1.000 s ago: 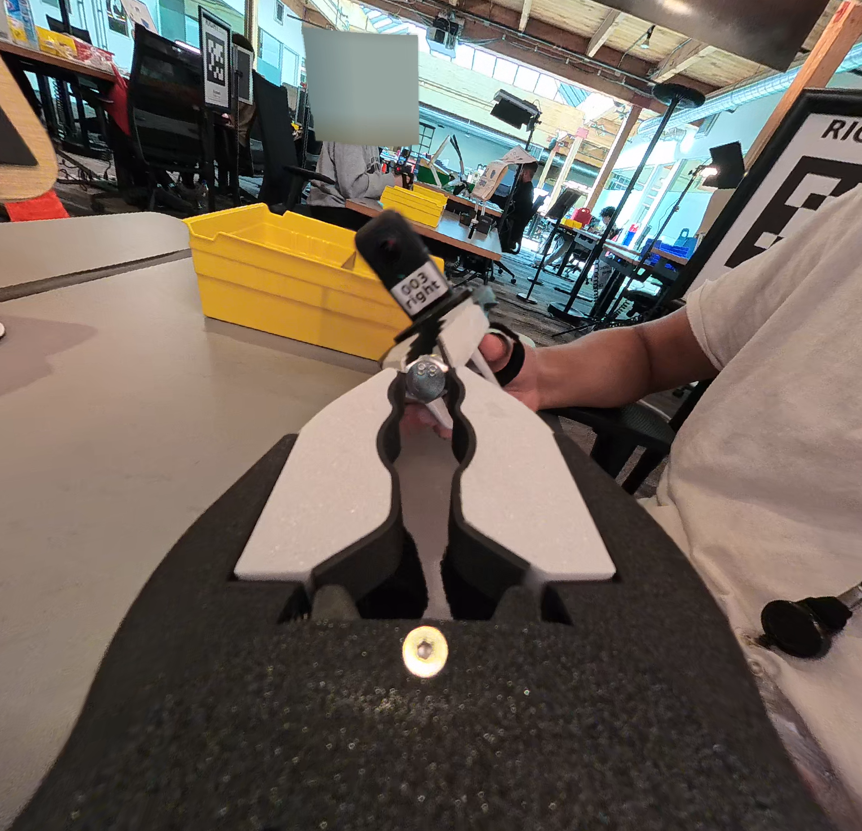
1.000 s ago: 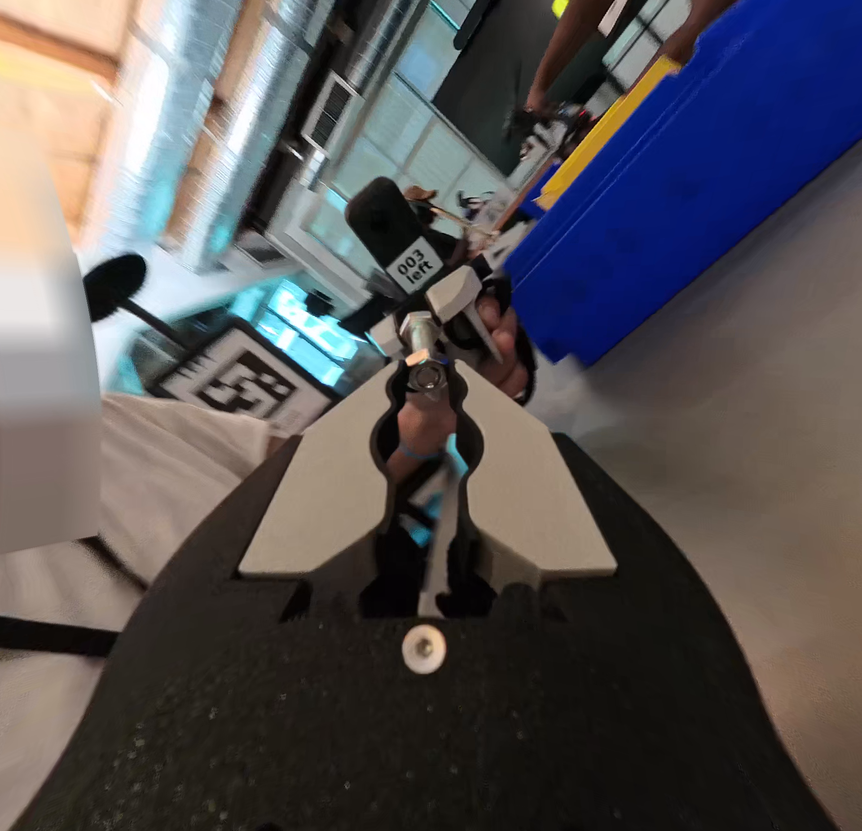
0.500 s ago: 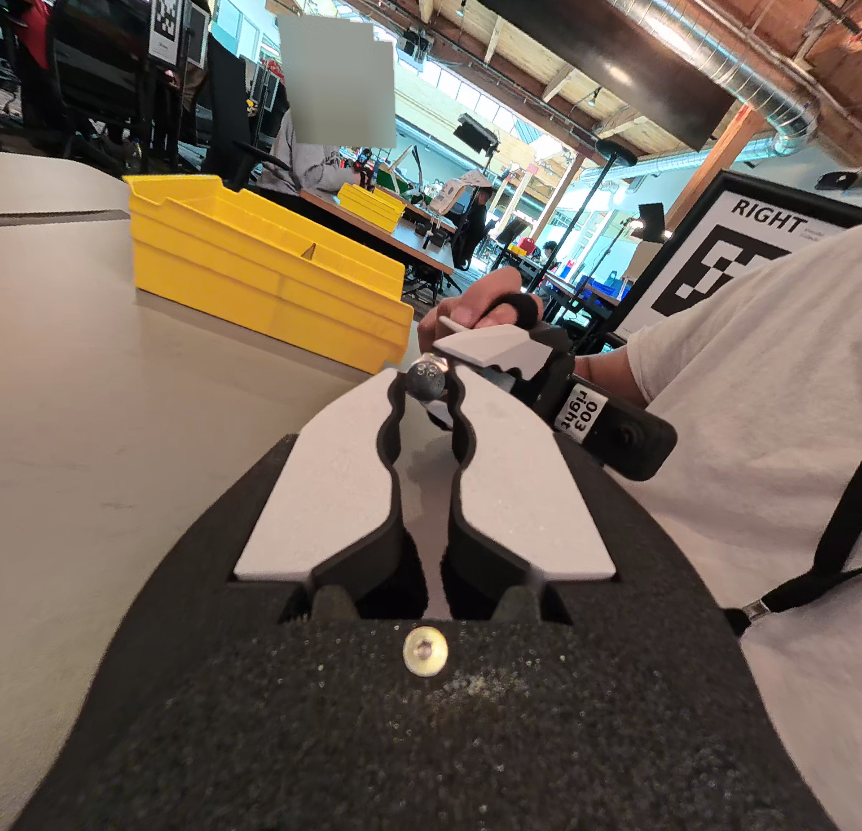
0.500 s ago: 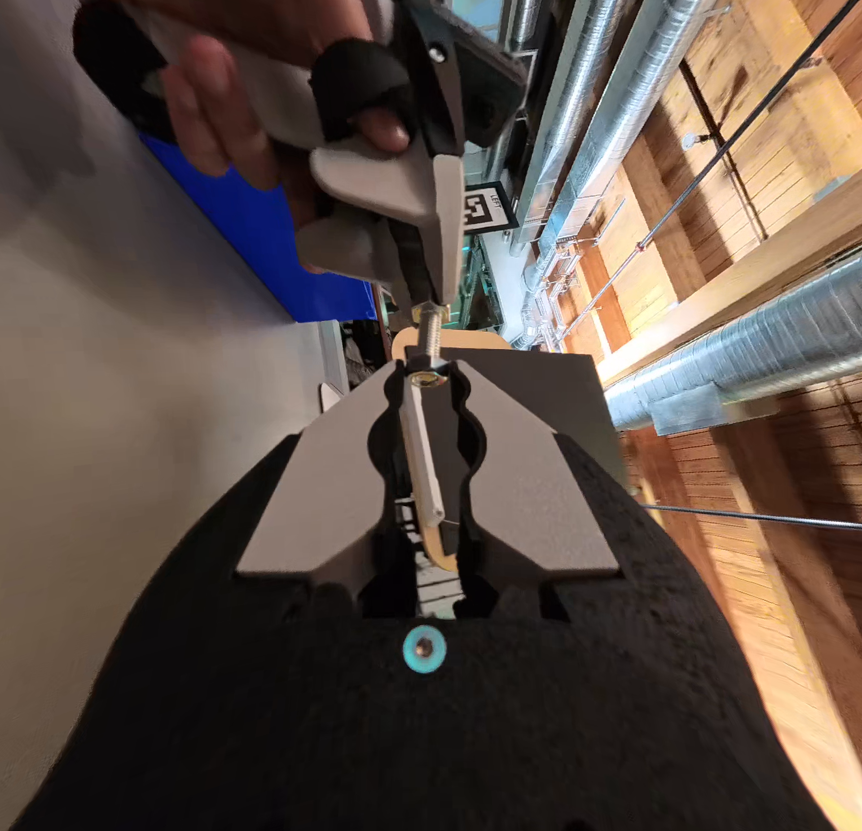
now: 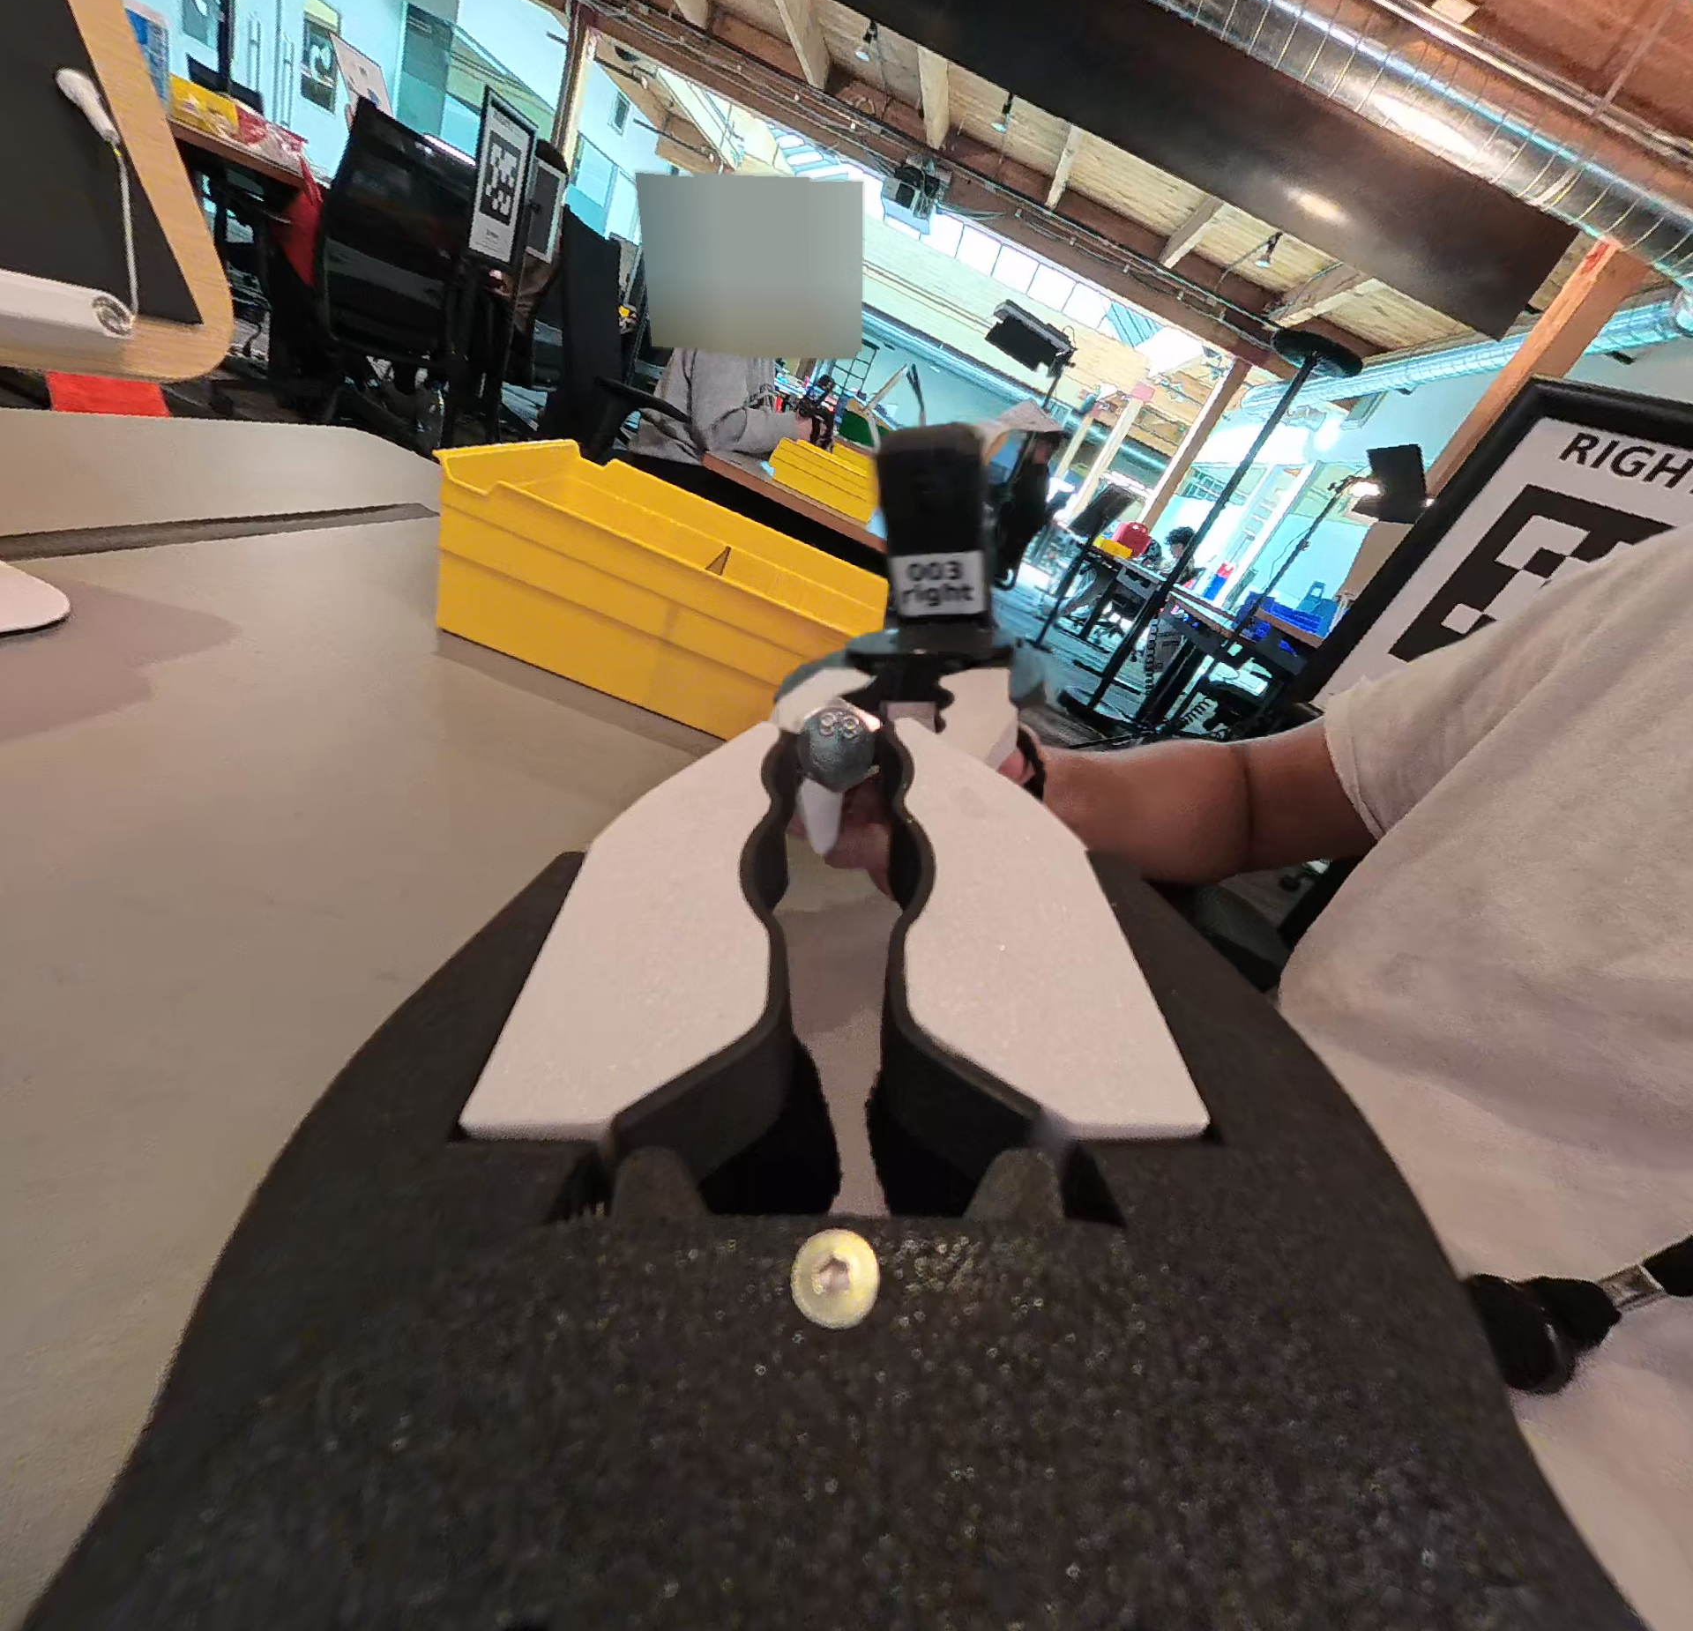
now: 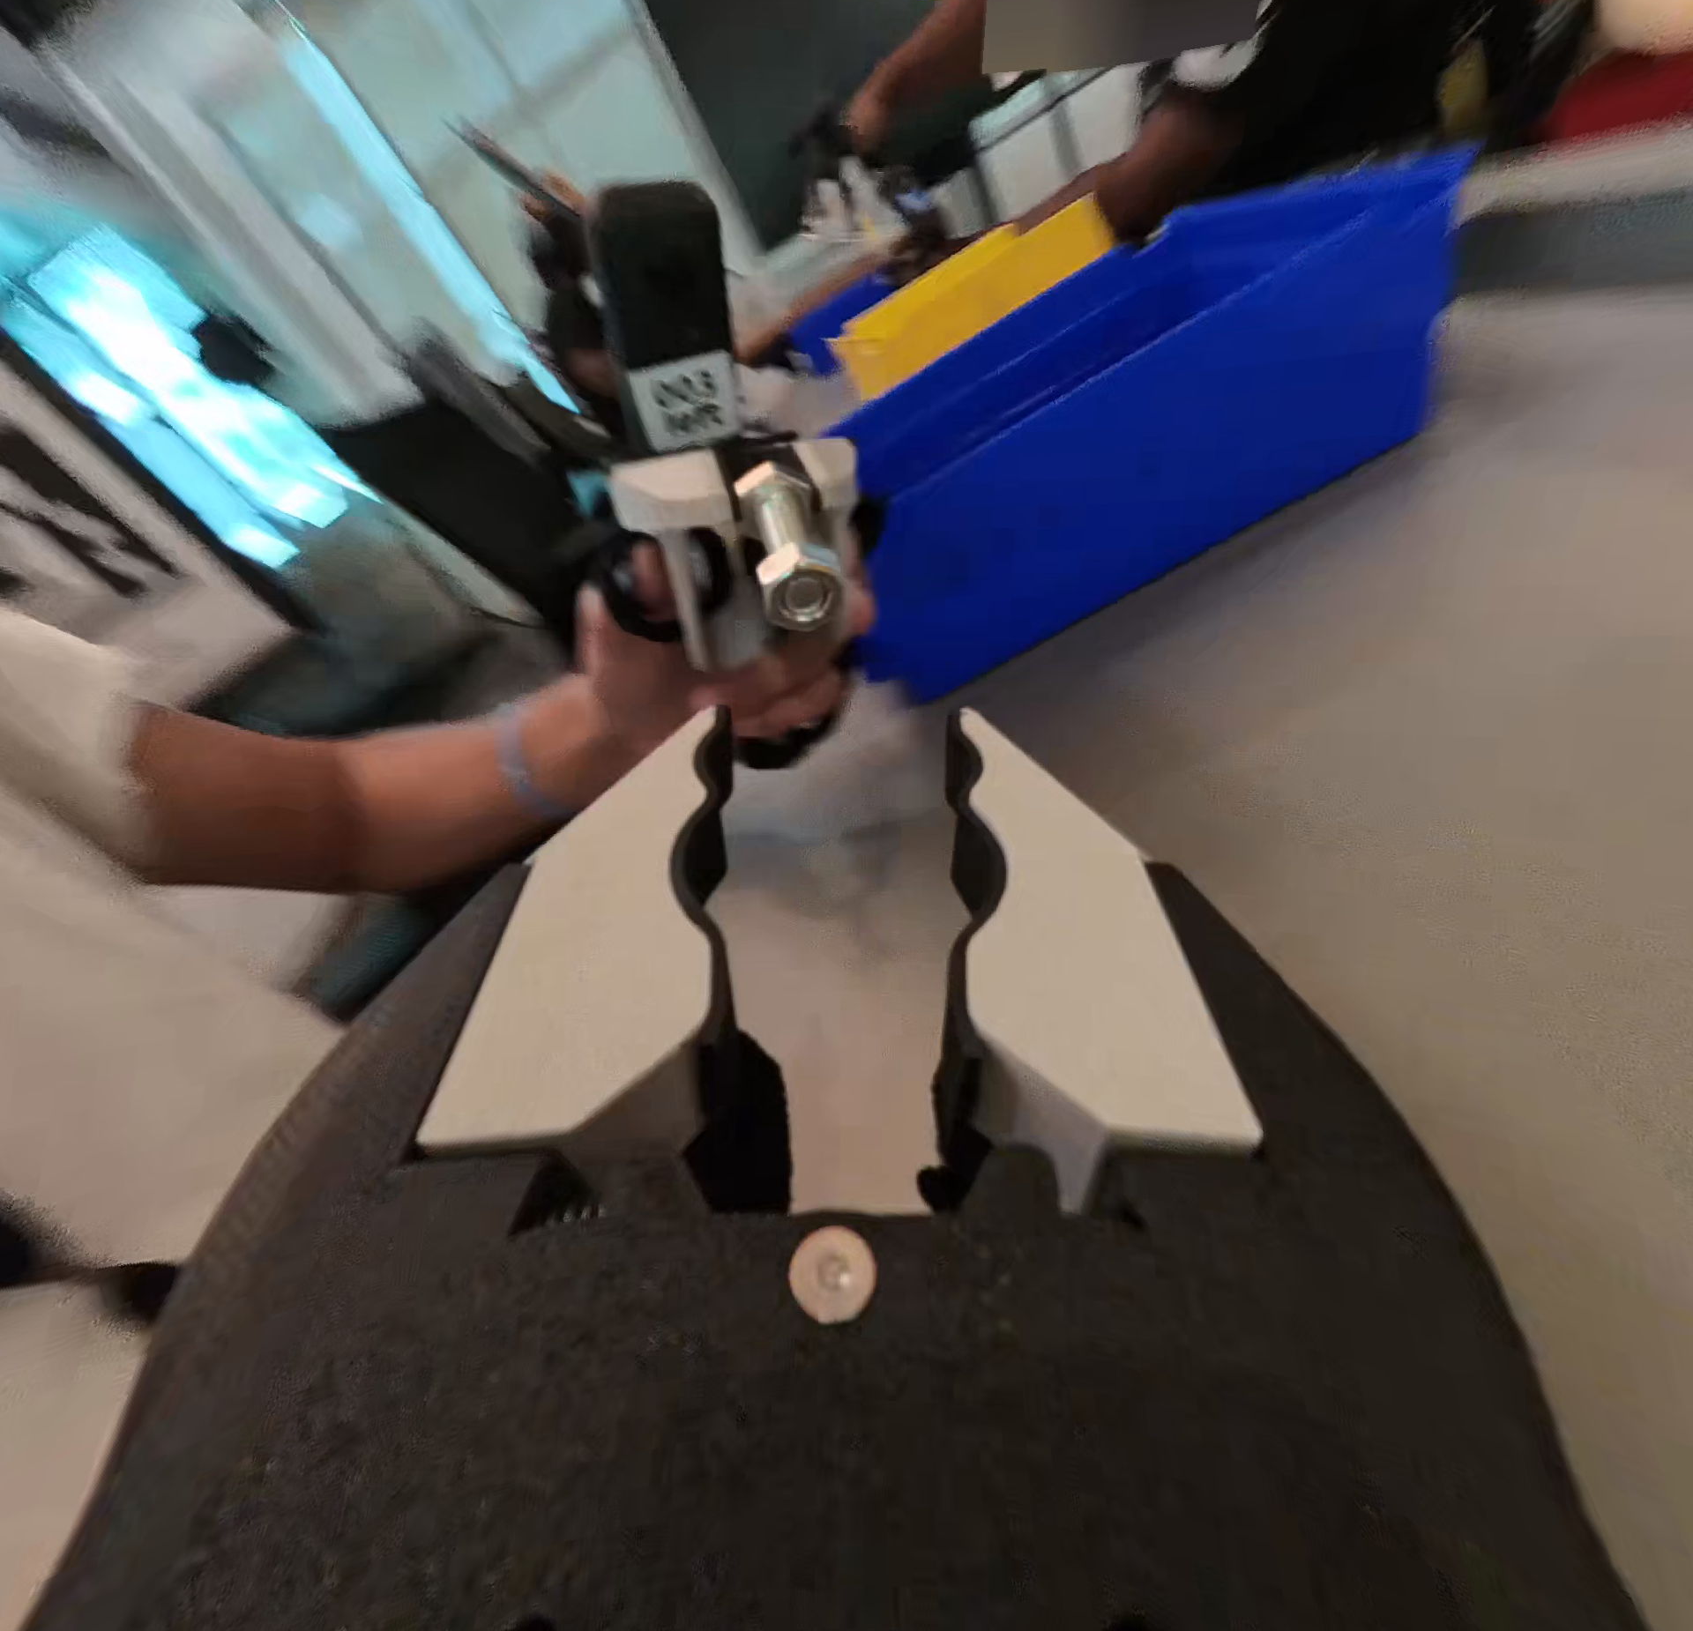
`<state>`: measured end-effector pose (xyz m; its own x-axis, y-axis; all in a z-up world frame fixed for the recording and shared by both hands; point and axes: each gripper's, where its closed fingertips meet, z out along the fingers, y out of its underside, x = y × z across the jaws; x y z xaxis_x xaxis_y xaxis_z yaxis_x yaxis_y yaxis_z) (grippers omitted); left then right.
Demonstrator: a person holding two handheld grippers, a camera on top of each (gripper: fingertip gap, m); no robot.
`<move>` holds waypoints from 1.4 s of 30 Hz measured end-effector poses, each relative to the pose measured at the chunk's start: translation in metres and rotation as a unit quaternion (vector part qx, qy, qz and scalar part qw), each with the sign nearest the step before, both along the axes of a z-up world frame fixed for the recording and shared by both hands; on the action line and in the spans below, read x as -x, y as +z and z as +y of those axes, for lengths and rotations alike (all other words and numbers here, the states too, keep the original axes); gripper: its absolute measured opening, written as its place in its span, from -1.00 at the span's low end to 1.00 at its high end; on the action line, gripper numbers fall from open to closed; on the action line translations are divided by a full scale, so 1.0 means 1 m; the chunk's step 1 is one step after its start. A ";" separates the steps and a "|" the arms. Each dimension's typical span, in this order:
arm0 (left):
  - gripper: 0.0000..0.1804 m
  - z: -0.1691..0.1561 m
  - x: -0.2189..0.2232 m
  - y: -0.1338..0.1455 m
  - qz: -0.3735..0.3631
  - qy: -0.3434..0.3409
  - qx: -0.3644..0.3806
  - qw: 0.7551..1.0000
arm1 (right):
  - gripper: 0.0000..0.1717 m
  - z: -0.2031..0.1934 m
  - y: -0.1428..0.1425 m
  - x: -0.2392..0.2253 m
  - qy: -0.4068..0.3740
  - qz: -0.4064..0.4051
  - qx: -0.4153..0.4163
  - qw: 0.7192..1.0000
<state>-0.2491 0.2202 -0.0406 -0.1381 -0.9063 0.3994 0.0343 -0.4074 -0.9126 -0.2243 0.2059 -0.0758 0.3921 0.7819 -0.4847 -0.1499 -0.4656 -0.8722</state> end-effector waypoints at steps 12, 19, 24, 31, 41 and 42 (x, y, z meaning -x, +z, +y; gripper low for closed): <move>-0.82 -0.014 -0.005 0.003 0.002 -0.006 -0.069 0.998 | -0.64 -0.011 0.017 0.004 0.150 0.285 0.270 0.907; -0.82 -0.020 -0.010 -0.003 0.016 -0.012 -0.088 0.996 | -0.81 -0.009 0.020 0.002 0.141 0.281 0.252 0.915; -0.82 -0.019 -0.009 -0.002 0.010 -0.017 -0.076 0.997 | -0.81 -0.007 0.023 0.001 0.081 0.180 0.122 0.973; -0.82 -0.024 -0.011 -0.004 0.008 -0.058 -0.012 0.998 | -0.81 -0.012 0.025 -0.005 -0.121 -0.354 -0.475 0.797; -0.82 -0.021 -0.006 0.005 -0.020 -0.066 0.028 0.997 | -0.65 -0.009 0.037 -0.007 -0.239 -0.490 -0.645 0.535; -0.82 -0.019 -0.005 0.005 -0.020 -0.061 0.026 0.998 | -0.55 -0.005 0.034 -0.010 -0.235 -0.468 -0.605 0.600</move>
